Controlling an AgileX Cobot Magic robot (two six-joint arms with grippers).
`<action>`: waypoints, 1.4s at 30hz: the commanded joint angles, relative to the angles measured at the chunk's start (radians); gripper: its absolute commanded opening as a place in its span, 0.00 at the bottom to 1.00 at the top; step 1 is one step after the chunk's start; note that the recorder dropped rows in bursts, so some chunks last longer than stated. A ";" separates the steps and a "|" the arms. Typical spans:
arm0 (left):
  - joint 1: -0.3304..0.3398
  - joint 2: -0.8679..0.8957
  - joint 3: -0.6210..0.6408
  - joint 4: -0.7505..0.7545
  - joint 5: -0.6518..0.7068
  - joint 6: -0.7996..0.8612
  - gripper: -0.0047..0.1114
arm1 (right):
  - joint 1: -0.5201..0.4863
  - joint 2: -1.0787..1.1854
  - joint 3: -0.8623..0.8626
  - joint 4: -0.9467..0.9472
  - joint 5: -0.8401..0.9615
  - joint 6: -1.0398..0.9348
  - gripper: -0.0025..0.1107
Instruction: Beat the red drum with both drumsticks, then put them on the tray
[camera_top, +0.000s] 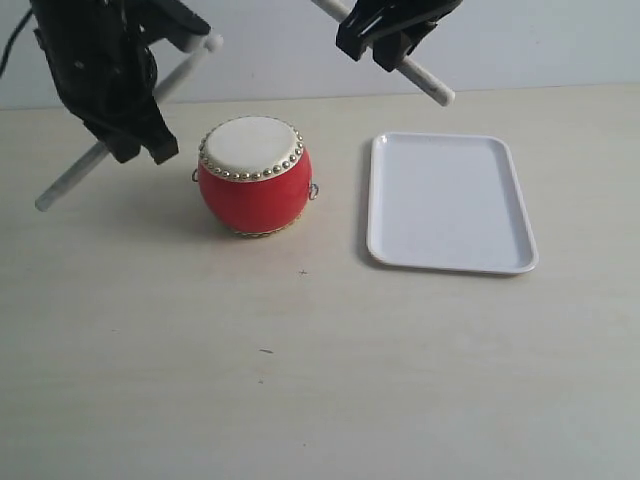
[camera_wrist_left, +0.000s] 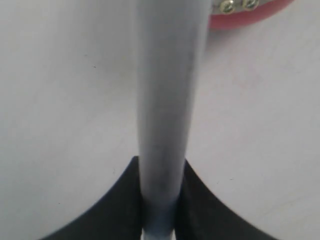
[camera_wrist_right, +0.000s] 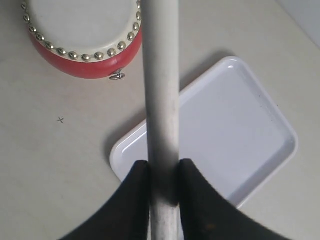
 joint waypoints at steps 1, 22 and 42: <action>-0.002 -0.085 -0.003 0.012 0.001 -0.006 0.04 | -0.003 -0.002 -0.002 -0.001 -0.007 -0.006 0.02; -0.002 -0.121 -0.003 0.035 0.001 -0.006 0.04 | -0.003 0.247 0.029 0.006 -0.007 0.001 0.02; -0.002 0.142 -0.003 -0.038 0.001 -0.003 0.04 | -0.003 -0.064 0.027 0.028 -0.007 -0.006 0.02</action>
